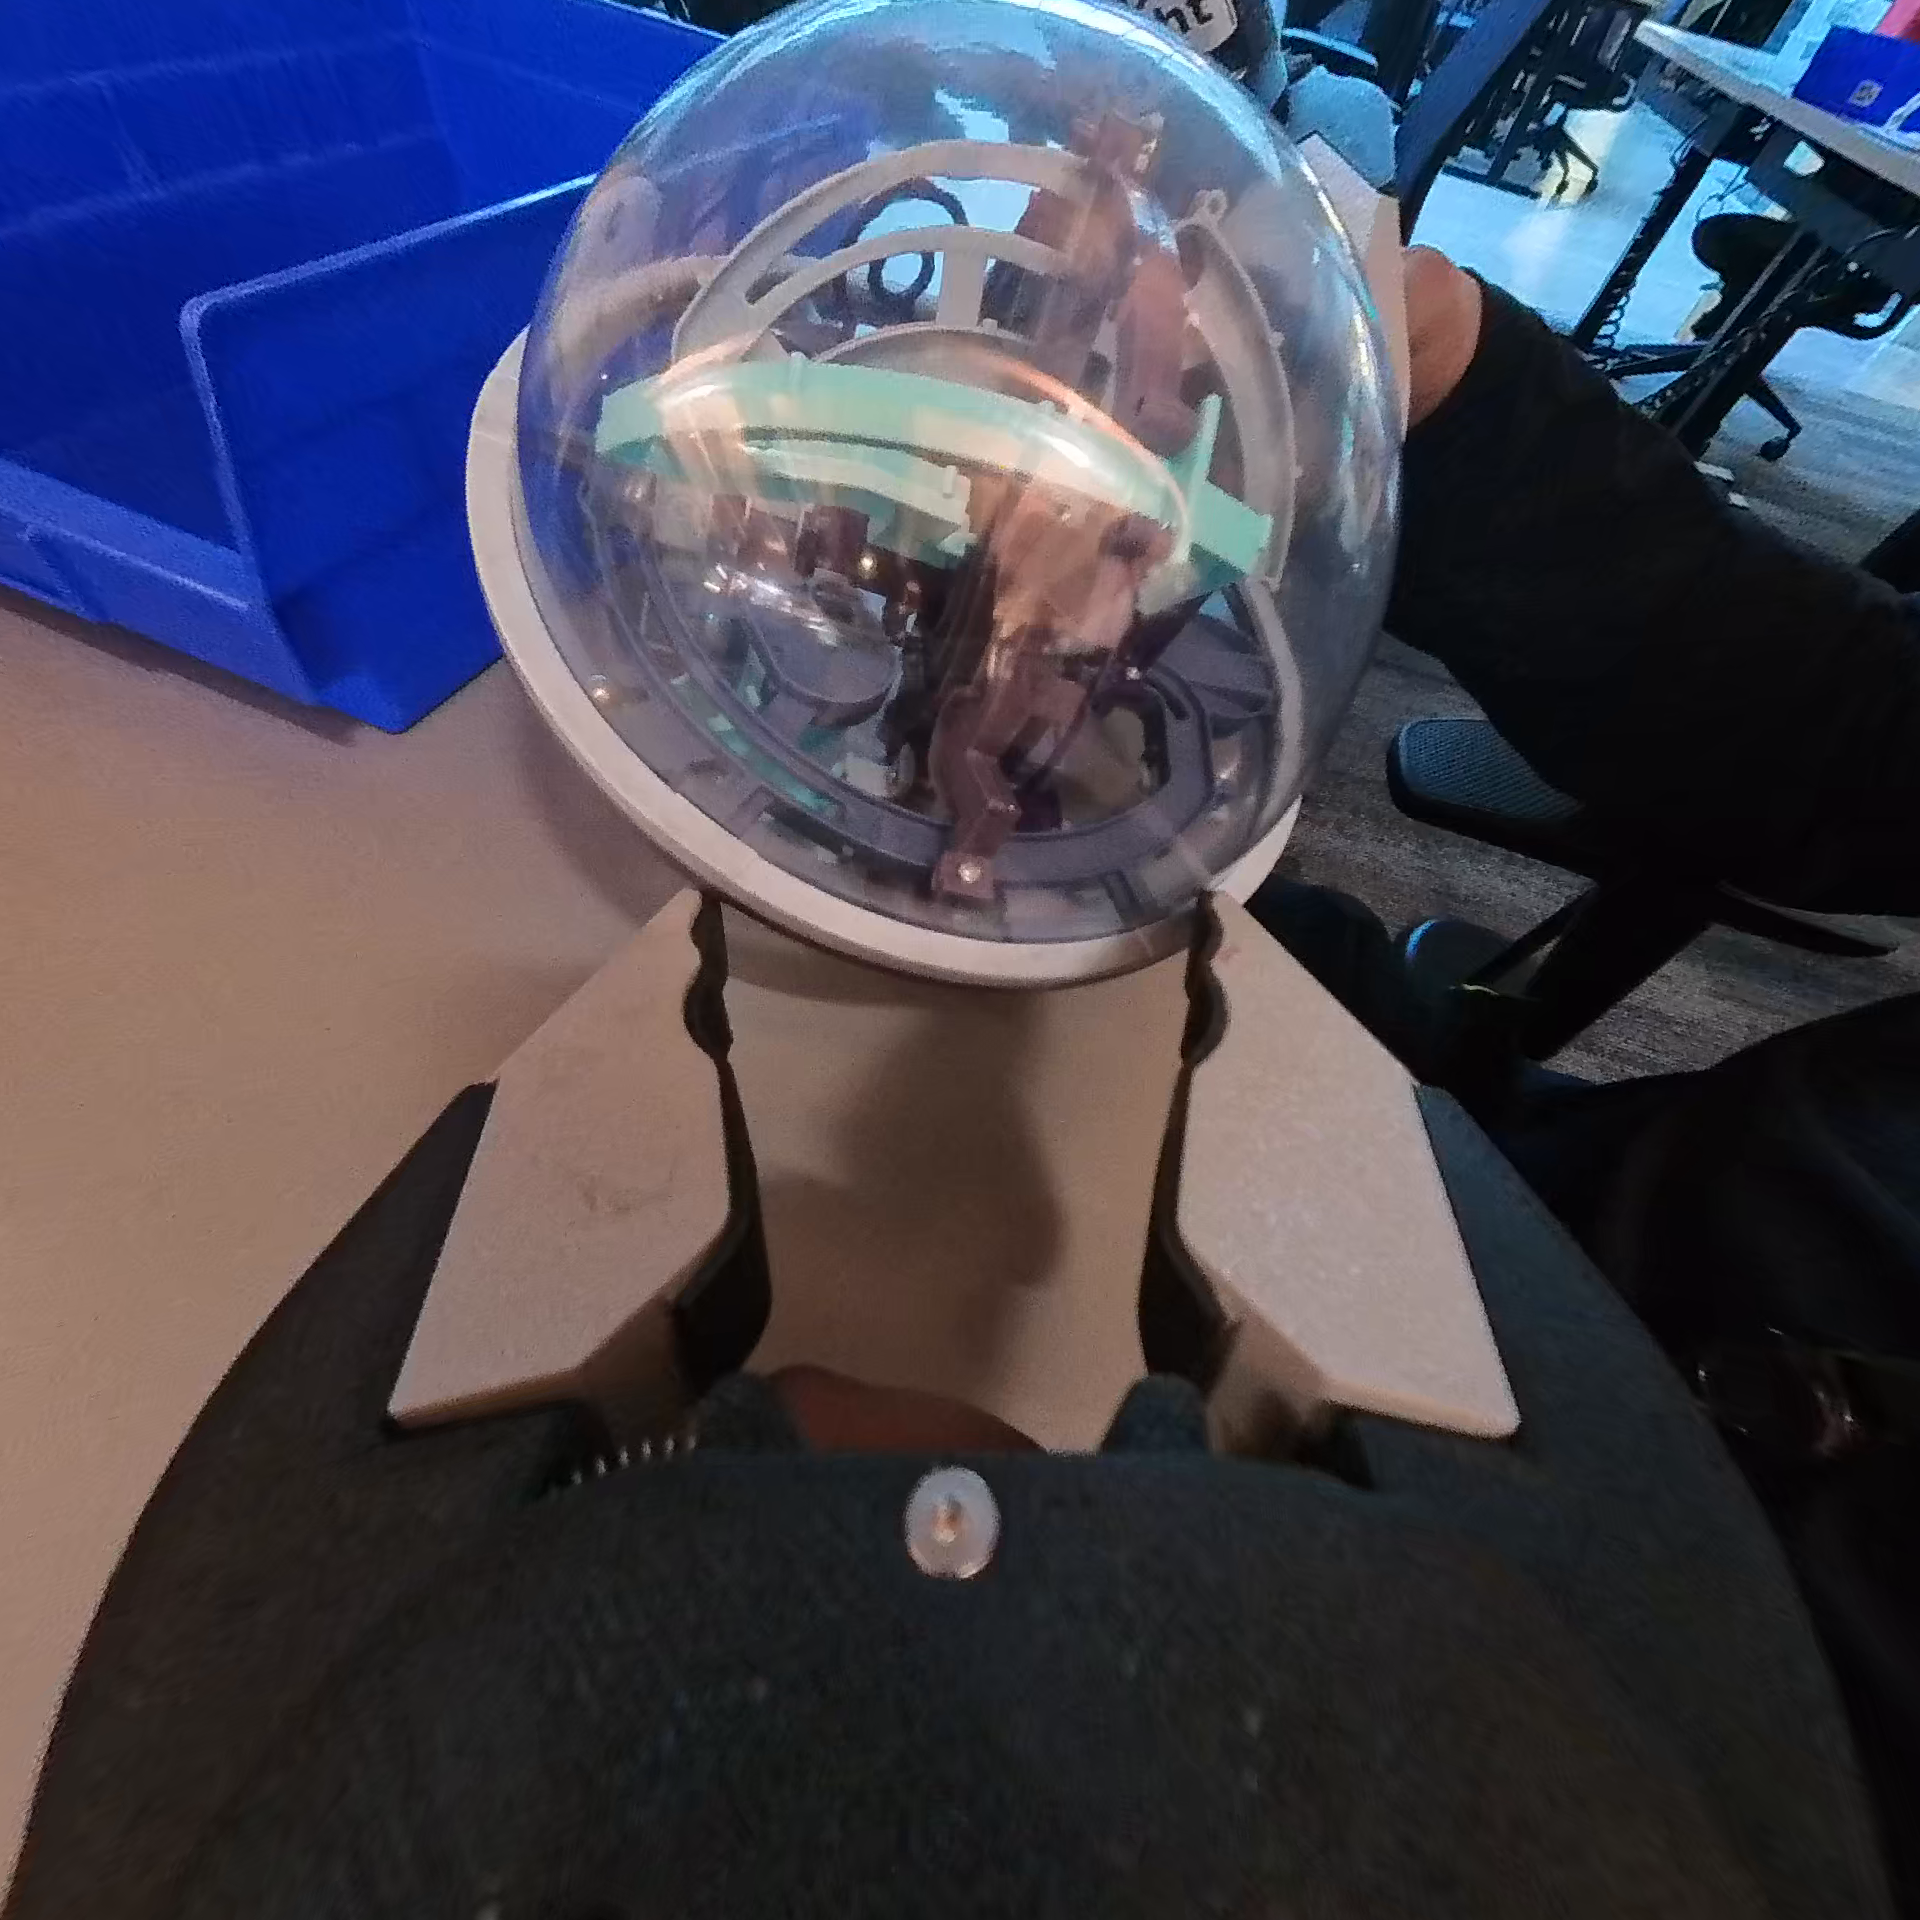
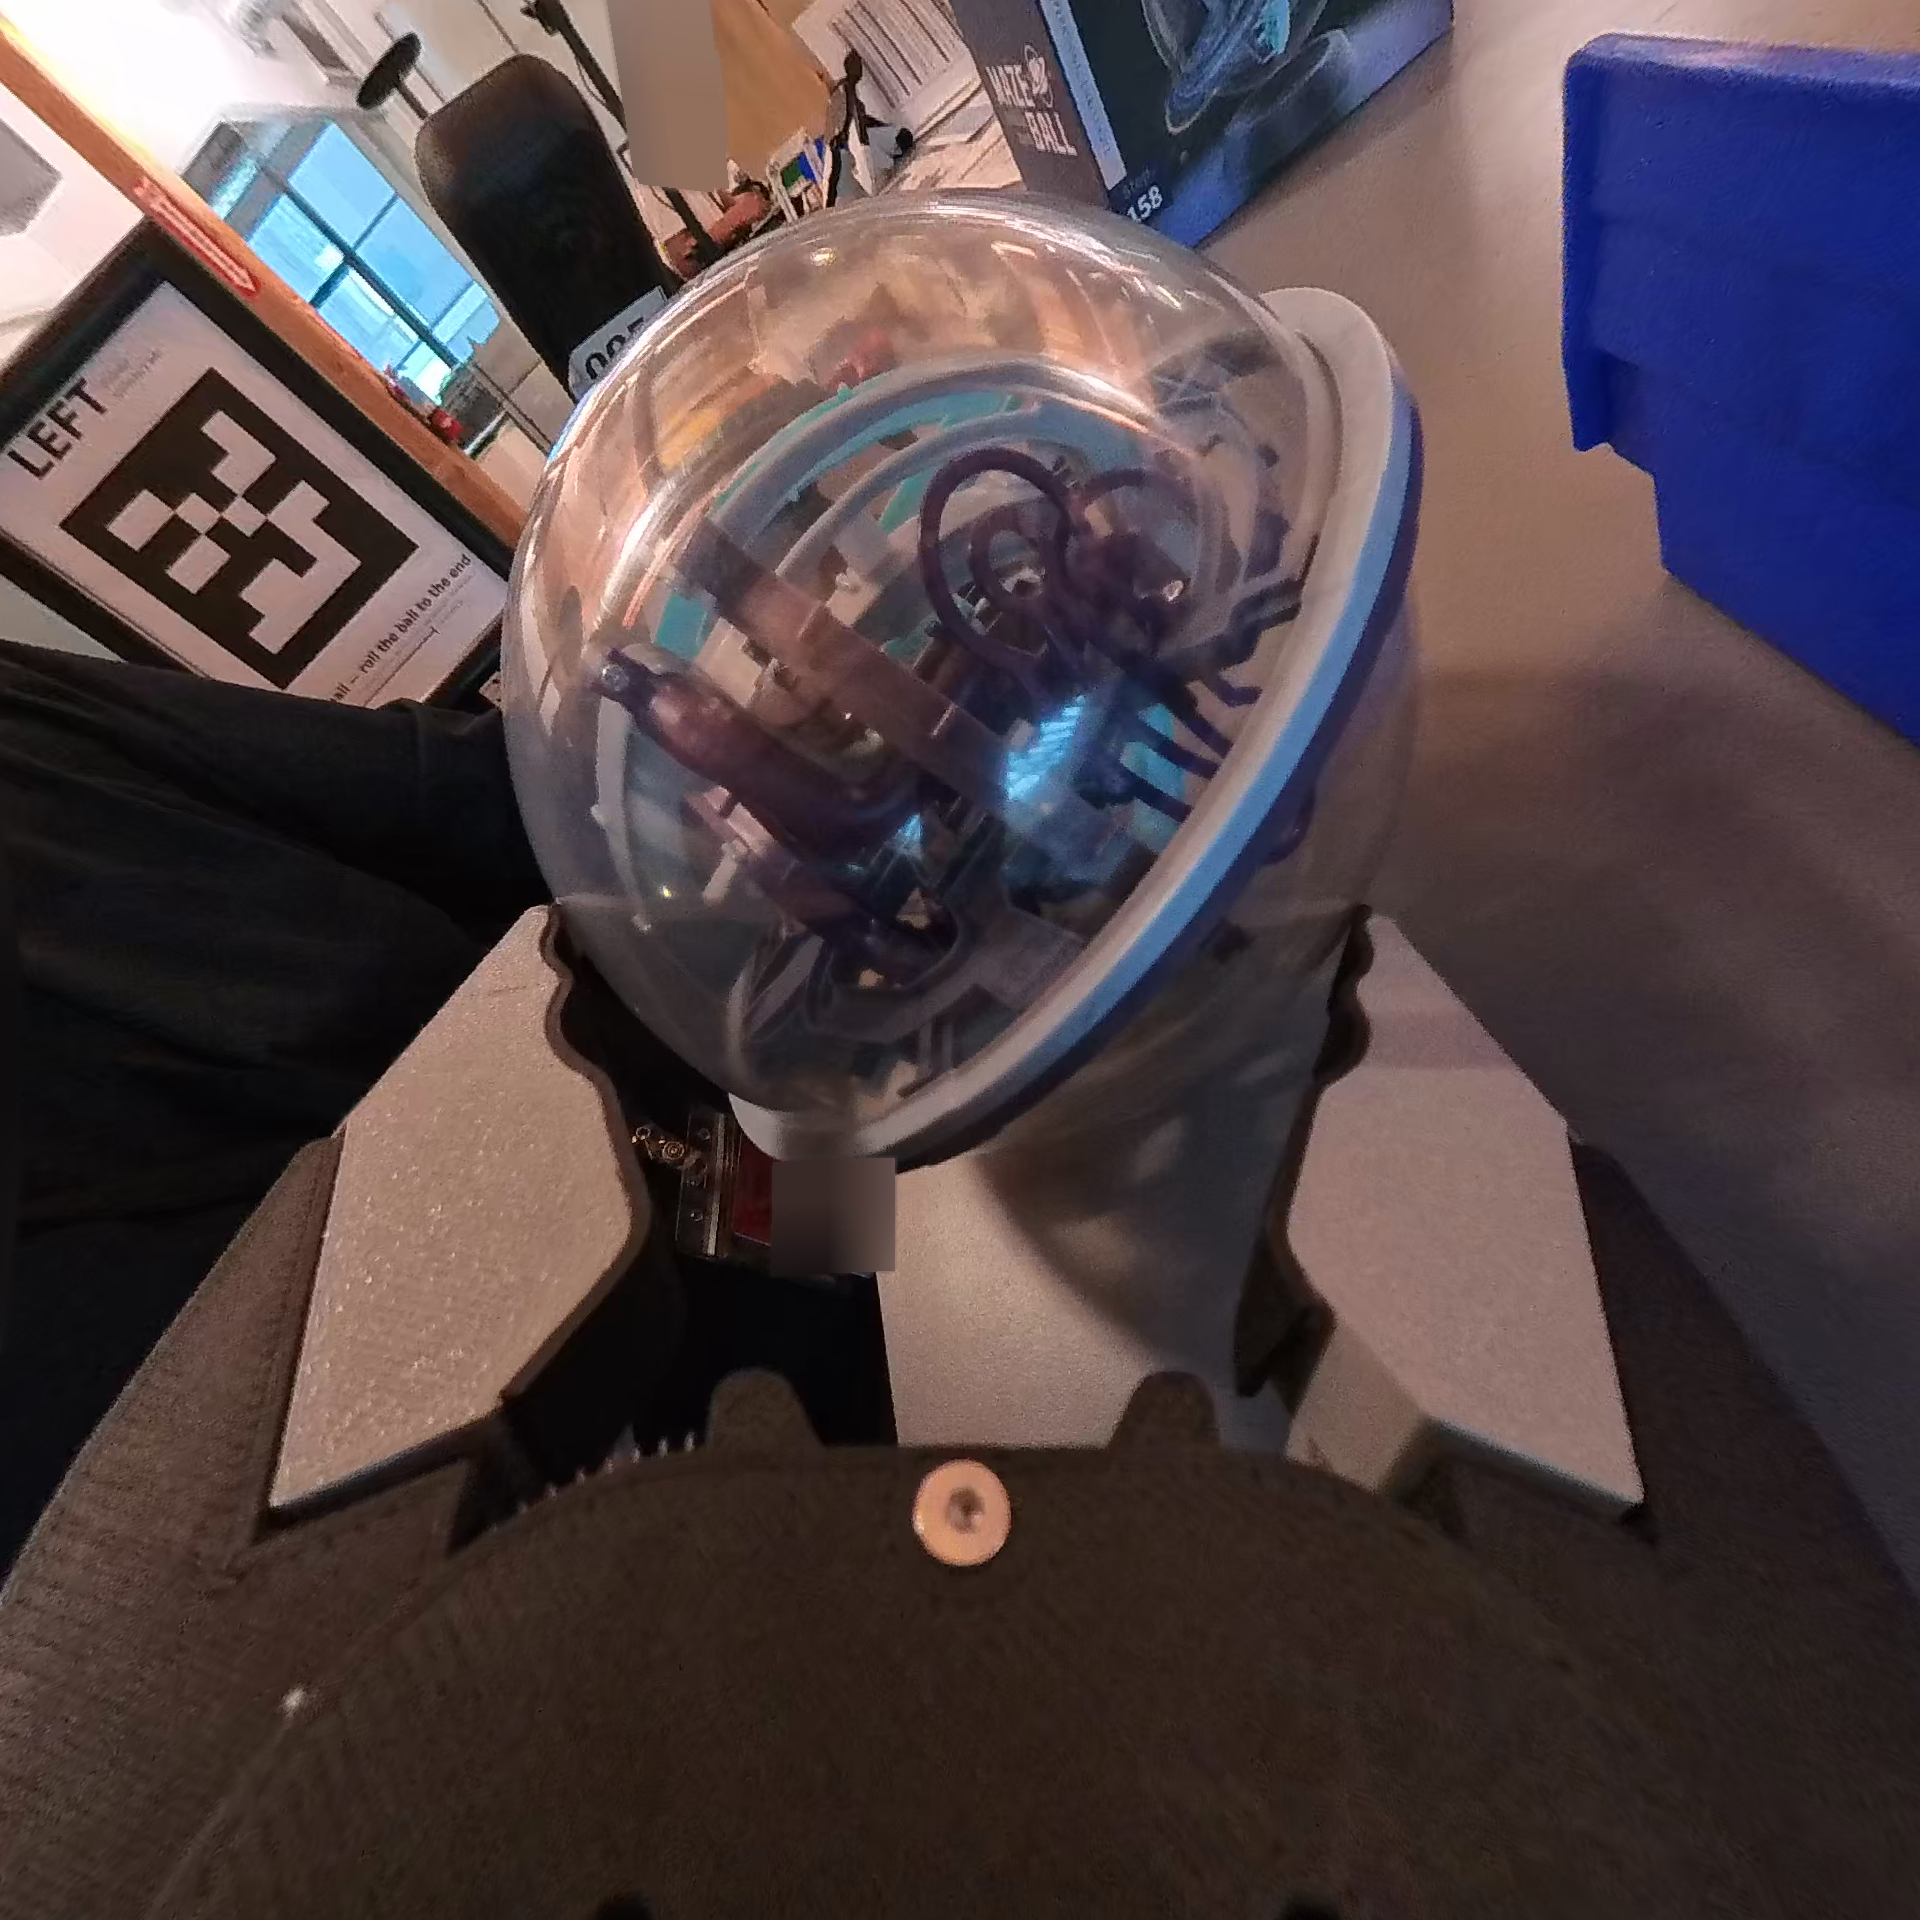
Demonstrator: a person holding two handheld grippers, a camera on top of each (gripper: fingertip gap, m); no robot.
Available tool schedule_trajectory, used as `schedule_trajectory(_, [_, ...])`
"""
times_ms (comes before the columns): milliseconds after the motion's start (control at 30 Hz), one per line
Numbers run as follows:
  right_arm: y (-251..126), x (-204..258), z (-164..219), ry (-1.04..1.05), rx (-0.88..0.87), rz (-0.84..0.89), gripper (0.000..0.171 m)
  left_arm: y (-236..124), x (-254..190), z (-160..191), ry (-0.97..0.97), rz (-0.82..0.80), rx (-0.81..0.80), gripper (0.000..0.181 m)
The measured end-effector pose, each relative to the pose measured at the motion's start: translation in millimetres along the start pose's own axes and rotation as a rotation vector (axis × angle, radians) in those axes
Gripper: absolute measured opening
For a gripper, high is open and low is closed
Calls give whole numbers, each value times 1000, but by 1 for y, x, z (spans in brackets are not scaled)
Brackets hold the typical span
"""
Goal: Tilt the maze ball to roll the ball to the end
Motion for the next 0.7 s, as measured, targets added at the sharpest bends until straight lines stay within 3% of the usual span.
schedule_trajectory(333, [6,-3,-1,0,-40,-12,146,0,0,-3,55,-66,-14,87])
schedule_trajectory(700, [10,4,-2,-248,-35,85,146,6,-3,2,183,-111,91,93])
Point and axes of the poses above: each gripper's, where its closed fingertips meet, y out along the fingers, z out of its underside, x = y × z across the jaws, the point moved 6 cm from there along -y, back along the fingers, and after that the axes turned 15 degrees about y, right-handed, at the moved point
